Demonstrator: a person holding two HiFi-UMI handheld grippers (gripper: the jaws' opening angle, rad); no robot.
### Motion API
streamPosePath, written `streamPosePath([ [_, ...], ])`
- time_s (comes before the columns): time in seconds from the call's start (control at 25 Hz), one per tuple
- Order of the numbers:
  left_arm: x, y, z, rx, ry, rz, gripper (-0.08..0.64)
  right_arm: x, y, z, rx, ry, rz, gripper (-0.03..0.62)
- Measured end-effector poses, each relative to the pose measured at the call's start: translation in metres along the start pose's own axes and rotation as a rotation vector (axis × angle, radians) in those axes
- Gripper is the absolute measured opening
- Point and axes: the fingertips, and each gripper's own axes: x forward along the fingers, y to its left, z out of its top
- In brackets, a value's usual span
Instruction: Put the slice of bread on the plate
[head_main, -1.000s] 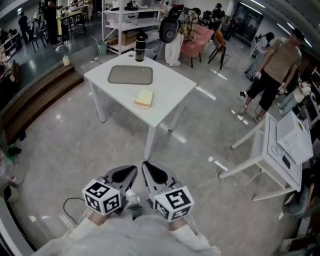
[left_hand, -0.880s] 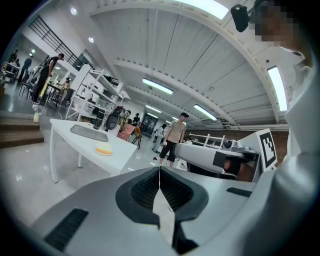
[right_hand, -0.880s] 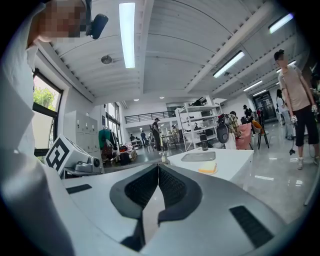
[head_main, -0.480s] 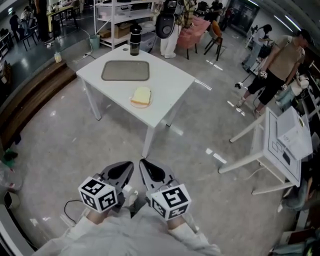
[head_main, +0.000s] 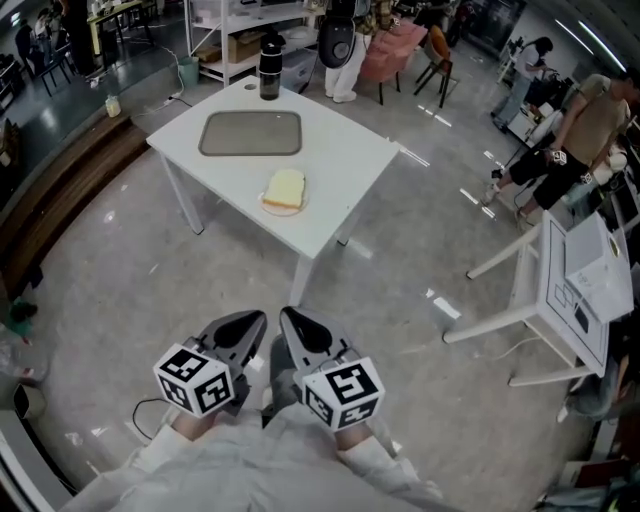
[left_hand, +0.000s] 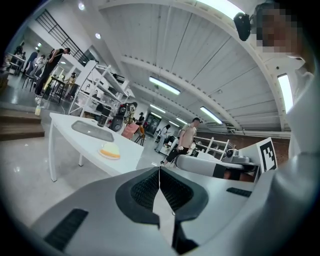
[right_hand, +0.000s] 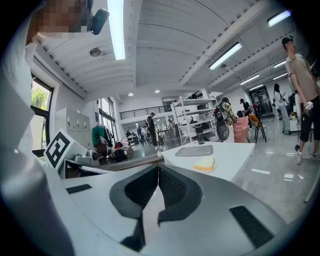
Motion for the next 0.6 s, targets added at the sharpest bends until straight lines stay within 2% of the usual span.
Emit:
streamPosePath([
  [0.32, 0.044, 0.049, 0.033, 0.025, -0.006, 0.04, 0.009, 0.062, -0.045, 0.024, 0.002, -0.008, 0.032, 0.014],
  [0.6, 0.104, 0.102, 0.073, 0.02, 0.003, 0.084, 0.009, 0.119, -0.11, 0.048, 0.007, 0.016, 0.034, 0.014],
])
